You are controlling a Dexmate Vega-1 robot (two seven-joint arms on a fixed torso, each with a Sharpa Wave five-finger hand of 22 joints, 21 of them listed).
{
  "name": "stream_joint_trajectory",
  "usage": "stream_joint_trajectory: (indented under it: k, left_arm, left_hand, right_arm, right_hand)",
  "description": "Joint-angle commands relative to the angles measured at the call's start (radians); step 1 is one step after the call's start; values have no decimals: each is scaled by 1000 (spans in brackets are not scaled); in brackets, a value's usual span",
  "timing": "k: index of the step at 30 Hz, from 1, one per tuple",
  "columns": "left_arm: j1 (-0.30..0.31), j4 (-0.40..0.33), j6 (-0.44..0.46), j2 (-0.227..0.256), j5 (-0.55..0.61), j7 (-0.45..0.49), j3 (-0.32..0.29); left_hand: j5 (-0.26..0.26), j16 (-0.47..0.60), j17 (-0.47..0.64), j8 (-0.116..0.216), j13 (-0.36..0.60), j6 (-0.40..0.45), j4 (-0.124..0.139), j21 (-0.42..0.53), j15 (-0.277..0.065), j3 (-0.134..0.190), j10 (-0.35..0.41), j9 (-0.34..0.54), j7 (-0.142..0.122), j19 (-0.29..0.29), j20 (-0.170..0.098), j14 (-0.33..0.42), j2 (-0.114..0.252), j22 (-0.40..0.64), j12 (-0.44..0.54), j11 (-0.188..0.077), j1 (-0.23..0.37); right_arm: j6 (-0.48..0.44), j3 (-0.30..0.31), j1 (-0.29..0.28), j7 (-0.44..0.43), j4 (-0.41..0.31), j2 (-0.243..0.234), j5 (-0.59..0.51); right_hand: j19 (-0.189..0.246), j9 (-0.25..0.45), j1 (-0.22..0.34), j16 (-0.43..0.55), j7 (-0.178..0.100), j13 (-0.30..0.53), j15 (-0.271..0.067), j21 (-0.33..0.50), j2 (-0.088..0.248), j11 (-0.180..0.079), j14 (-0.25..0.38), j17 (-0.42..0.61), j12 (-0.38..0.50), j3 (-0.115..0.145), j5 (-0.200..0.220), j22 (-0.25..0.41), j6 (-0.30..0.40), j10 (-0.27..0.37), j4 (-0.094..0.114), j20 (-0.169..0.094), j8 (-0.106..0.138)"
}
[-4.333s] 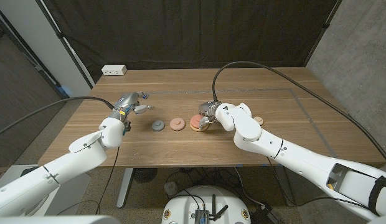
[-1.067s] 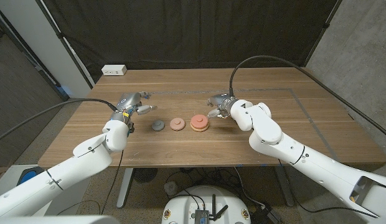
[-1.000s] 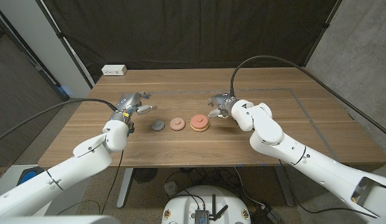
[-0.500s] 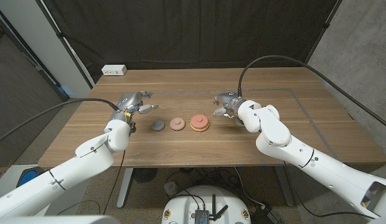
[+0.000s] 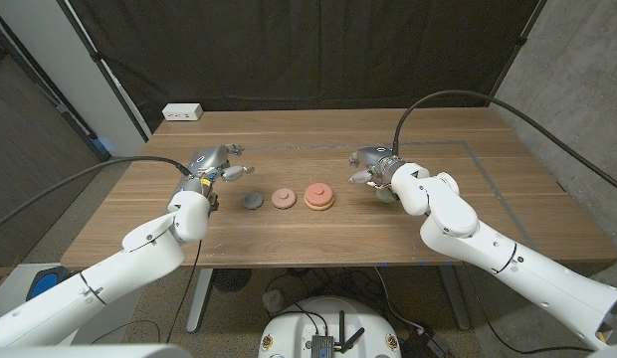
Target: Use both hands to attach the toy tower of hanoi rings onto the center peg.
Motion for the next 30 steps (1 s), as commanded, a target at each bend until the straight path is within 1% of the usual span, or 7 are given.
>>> stream_joint_trajectory:
  k: [1,5,11,15,20,23,30]
  left_arm:
    - [13,-26,22,16,4,-8,-9]
    - [4,-29,22,21,10,-18,-1]
    - [-8,-30,22,22,15,-28,6]
    - [-13,-29,22,23,15,-35,9]
    - [-16,-28,23,23,17,-39,13]
    - [-17,-30,27,23,19,-40,15]
    - [-23,-35,33,21,27,-40,20]
  left_hand:
    - [6,2,0,-3,6,-5,-1,12,-38,9,-2,3,-1,-5,-114,-6,1,-2,0,-1,16]
    - [7,5,3,-3,6,-6,-1,14,-38,9,-2,3,-1,-6,-114,-5,0,-3,0,-1,16]
    - [7,12,9,-2,6,-7,0,18,-38,9,-1,3,-2,-8,-114,2,-1,-4,1,-5,15]
    - [7,11,8,-1,6,-8,0,20,-38,9,-7,3,0,-9,-114,-1,-1,-6,-1,0,14]
    - [7,7,4,-2,7,-11,0,20,-37,9,-10,3,1,-9,-113,-6,-2,-7,-2,0,13]
    - [7,6,3,-3,7,-13,0,21,-37,9,-11,3,1,-9,-113,-7,-3,-7,-2,-1,13]
    - [7,8,3,-3,6,-16,0,23,-37,8,-13,3,0,-10,-113,-7,-6,-9,-2,0,10]
  right_arm:
    - [-17,34,-56,-105,-18,-51,50]
    - [-18,42,-73,-133,-24,-70,62]
    - [-39,48,-83,-139,-34,-93,66]
    - [-54,52,-90,-144,-38,-106,67]
    - [-64,65,-110,-182,-35,-119,77]
    - [-46,81,-125,-216,-25,-131,106]
    - [-55,93,-150,-264,-18,-149,124]
  right_hand:
    - [8,5,12,7,-3,5,-37,11,-5,2,14,6,-1,4,4,5,14,-5,-1,-71,11]
    - [6,5,10,10,-7,7,-37,8,-9,5,16,6,-4,4,3,1,6,-10,-1,-71,7]
    - [6,6,9,13,-10,10,-37,8,-14,4,17,6,-8,5,2,0,-5,-17,-1,-71,1]
    - [3,6,9,14,-12,11,-37,6,-17,3,16,6,-9,5,2,-2,-11,-17,-2,-71,-1]
    - [0,7,11,9,-11,12,-37,4,-22,4,8,1,-11,7,1,-4,-17,-20,-3,-72,-5]
    - [-3,8,15,5,-12,14,-37,2,-24,-3,2,-3,-10,9,1,-7,-17,-17,-5,-72,-5]
    - [1,9,23,8,-13,18,-37,8,-23,-7,3,-1,-6,13,-1,-3,4,-3,-5,-71,2]
